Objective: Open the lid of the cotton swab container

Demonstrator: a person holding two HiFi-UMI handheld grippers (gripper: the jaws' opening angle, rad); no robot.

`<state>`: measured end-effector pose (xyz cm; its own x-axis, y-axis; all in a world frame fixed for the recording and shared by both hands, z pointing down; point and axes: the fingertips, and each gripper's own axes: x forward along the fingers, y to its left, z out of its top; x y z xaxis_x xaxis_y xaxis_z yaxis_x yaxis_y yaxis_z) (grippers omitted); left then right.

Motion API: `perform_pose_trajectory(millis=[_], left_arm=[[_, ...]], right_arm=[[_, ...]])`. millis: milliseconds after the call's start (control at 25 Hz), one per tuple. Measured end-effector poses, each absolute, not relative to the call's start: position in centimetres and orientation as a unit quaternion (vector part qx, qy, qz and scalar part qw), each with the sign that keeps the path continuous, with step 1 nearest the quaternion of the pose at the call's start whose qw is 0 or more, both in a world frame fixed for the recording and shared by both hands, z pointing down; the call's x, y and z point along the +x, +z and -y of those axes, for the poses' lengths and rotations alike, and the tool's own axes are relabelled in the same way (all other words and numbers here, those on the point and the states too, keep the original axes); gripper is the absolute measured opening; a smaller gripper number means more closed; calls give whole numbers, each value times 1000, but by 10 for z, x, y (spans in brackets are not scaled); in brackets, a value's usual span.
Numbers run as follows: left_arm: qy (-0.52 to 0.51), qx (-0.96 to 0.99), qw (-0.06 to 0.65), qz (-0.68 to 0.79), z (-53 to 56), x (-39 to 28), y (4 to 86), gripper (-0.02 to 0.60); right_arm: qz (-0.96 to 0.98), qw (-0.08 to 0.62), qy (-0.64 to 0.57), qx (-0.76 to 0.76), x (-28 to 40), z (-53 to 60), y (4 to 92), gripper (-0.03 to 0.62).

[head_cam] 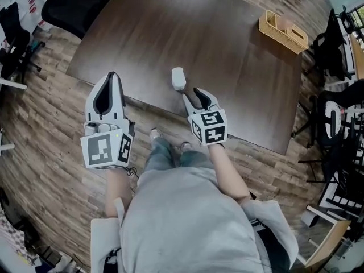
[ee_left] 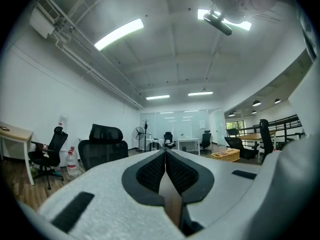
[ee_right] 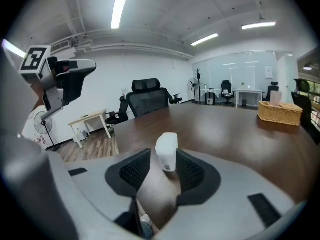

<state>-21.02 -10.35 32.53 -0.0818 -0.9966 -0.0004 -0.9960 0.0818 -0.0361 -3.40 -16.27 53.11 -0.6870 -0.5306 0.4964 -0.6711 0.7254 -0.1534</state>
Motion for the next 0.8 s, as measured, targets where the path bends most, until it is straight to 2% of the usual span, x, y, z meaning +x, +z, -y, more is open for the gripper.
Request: perform_pose_trajectory(millis=[360, 800], left_arm=[[-23, -706, -6, -708, 134, -237, 342, 10], [-37, -722, -6, -691, 148, -276, 351, 9]], right_arm=[[874, 251, 203, 364, -58, 168, 584, 201], [843, 267, 198, 423, -81, 197, 612, 221]])
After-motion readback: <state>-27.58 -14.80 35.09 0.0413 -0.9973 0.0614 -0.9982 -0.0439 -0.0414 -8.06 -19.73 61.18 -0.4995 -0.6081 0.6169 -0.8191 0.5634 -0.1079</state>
